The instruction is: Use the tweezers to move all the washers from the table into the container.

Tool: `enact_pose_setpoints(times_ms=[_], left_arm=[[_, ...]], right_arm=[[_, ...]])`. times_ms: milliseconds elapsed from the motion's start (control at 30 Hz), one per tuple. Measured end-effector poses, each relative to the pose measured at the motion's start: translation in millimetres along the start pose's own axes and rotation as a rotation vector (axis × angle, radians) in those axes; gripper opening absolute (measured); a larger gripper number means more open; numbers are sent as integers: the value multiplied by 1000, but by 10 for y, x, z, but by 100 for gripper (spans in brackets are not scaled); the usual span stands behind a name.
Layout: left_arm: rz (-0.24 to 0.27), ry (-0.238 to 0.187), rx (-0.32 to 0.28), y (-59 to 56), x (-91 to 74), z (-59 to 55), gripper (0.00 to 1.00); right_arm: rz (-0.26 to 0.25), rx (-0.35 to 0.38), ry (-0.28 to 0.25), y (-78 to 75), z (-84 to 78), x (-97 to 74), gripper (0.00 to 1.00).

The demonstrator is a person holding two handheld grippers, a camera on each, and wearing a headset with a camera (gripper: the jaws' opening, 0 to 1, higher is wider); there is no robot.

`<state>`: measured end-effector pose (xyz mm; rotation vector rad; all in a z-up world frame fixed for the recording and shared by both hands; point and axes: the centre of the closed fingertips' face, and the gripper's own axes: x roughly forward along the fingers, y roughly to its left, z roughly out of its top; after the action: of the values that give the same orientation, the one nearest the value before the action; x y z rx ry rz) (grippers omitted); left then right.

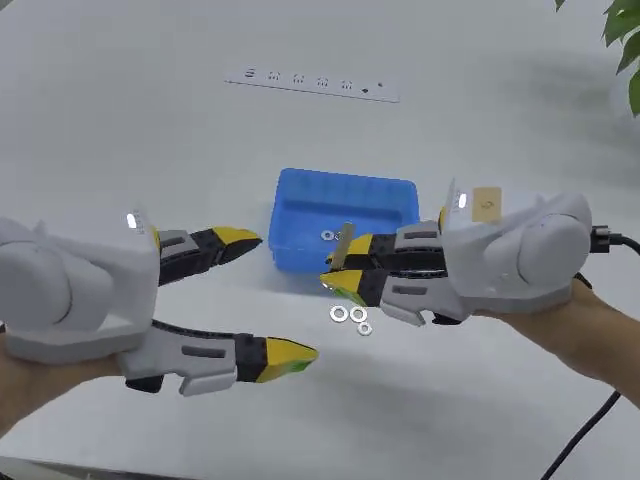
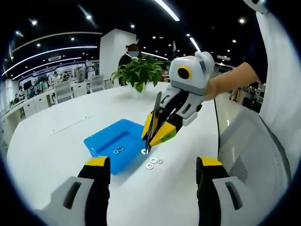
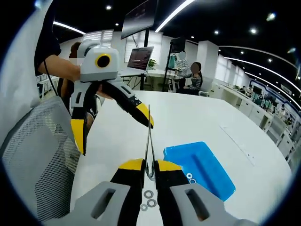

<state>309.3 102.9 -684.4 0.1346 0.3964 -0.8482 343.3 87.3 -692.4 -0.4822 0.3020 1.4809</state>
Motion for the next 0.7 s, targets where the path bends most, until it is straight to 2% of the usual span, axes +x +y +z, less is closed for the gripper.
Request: enact_pose_setpoints(times_ms=[133,200,267,367,467,600,700], left_arm=[[10,-22,-16,11,-65,-14,86],[24,-30,-28,32,-77,-23,91],[39,-33,-45,59,-79,-44,99],[52,-28,-58,98,-83,-66,100],[55,-43,-65,97,-83,-46,100],[59,-45,-69,99,-86,-57,100],[80,-67,-67,131,-138,-23,99]], right_arm=[[-9,-8,-15,-54,89,-81,10],[-19,23,-56,-101,169,-106,10],[-34,11,-47,-183,186,-129,10],[-66,37,-72,-344,259,-168,10],[-103,48,-89,-536,308,-208,10],[-129,57,-68,-751,188,-177,10],[-138,85,-35,-880,-6,-83,10]])
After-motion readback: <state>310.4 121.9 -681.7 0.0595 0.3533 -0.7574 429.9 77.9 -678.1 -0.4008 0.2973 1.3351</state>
